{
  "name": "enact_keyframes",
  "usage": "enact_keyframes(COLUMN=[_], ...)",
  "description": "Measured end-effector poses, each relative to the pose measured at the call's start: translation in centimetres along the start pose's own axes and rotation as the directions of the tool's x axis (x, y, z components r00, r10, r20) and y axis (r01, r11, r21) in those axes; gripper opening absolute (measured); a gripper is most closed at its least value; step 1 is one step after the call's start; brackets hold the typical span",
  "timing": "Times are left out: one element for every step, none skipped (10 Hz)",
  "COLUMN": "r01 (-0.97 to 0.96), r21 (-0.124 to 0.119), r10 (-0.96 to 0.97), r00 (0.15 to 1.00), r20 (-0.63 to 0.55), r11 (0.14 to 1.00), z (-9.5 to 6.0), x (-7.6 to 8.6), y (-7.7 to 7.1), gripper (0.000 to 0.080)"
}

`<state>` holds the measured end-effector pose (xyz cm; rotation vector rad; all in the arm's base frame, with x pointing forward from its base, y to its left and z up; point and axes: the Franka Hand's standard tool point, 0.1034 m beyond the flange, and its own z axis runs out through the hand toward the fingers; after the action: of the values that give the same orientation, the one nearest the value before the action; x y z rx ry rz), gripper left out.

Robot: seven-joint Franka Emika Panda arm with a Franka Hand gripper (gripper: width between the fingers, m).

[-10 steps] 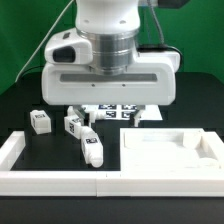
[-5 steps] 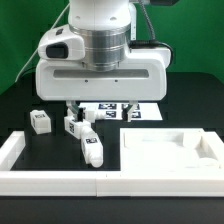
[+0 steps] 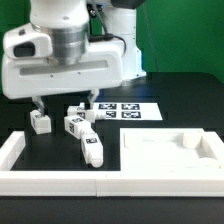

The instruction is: Assemble one leg

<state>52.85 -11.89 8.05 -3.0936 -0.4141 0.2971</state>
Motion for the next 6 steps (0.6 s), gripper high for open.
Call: enact_keyframes(r01=[0.033, 0.098, 0.092, 0.091, 0.107, 0.110], r21=[-0.002, -0.001, 0.004, 0.009, -0.005, -0.014], r10=[-0.033, -0.098, -0.092, -0.091, -0.107, -0.109], r00=[0.999, 0.995, 0.996, 0.996, 0.994, 0.993], r20=[-0.018, -0.017, -0.008, 0.005, -0.001, 0.056], r11=[0.999, 0.995, 0.996, 0.996, 0.994, 0.994], z=[-0.7, -0.6, -0.5, -0.2, 0.9, 1.7], x=[0.8, 0.8, 0.7, 0.6, 0.0, -1.8], y=[-1.1, -1.2, -1.3, -1.3, -0.1, 1.1], gripper=[0.0649, 0.0649, 0.0649, 0.0649, 0.0649, 0.0649])
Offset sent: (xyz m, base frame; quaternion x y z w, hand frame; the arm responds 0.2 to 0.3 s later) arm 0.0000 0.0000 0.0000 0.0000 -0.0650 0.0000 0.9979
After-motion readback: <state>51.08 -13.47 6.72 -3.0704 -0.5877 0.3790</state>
